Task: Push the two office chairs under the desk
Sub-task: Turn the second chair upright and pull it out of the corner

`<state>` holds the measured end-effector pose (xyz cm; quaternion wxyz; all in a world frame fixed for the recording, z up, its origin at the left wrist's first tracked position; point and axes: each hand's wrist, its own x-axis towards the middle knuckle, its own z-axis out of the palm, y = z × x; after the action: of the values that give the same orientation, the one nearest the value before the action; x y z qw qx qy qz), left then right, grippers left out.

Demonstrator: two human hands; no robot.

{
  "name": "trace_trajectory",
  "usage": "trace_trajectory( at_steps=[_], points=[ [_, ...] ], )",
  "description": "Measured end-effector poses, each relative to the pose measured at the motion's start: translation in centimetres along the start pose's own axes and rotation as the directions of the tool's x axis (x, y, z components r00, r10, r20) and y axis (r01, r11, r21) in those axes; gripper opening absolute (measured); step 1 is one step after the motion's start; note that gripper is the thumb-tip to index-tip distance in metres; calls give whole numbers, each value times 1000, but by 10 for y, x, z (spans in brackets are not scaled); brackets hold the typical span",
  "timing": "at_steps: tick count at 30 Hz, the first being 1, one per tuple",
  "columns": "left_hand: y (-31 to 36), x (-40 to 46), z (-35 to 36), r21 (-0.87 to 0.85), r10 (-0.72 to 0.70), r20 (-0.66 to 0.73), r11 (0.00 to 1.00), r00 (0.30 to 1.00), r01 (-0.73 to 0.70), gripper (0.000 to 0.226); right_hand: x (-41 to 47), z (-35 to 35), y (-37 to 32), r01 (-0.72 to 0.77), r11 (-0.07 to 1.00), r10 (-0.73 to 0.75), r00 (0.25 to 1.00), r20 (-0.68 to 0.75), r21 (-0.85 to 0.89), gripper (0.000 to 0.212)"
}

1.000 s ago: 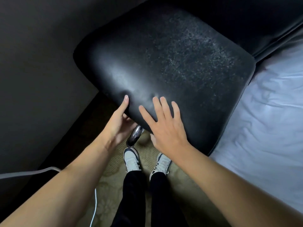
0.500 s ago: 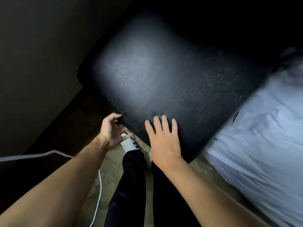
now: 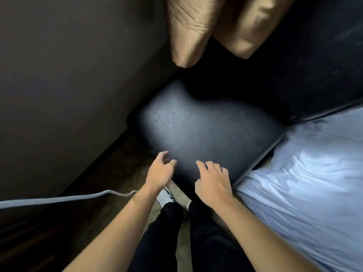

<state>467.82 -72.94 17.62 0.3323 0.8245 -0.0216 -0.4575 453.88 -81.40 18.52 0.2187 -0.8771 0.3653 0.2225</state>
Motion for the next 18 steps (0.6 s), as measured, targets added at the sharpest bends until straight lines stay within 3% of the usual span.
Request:
trace_trajectory(
  at_steps=[10, 14, 18],
  points=[
    [90, -115, -49, 31, 303, -3, 953, 953, -303, 29, -82, -104, -29, -91, 989, 106, 986, -127, 119, 50],
    [133, -167, -84, 58, 437, 1, 898, 899, -437, 25, -114, -169, -40, -103, 968, 157, 959, -235, 228, 51],
    [199, -219, -110, 87, 602, 10, 795, 798, -601, 24, -141, -254, -41, -33, 958, 154, 896, -416, 284, 48]
  ],
)
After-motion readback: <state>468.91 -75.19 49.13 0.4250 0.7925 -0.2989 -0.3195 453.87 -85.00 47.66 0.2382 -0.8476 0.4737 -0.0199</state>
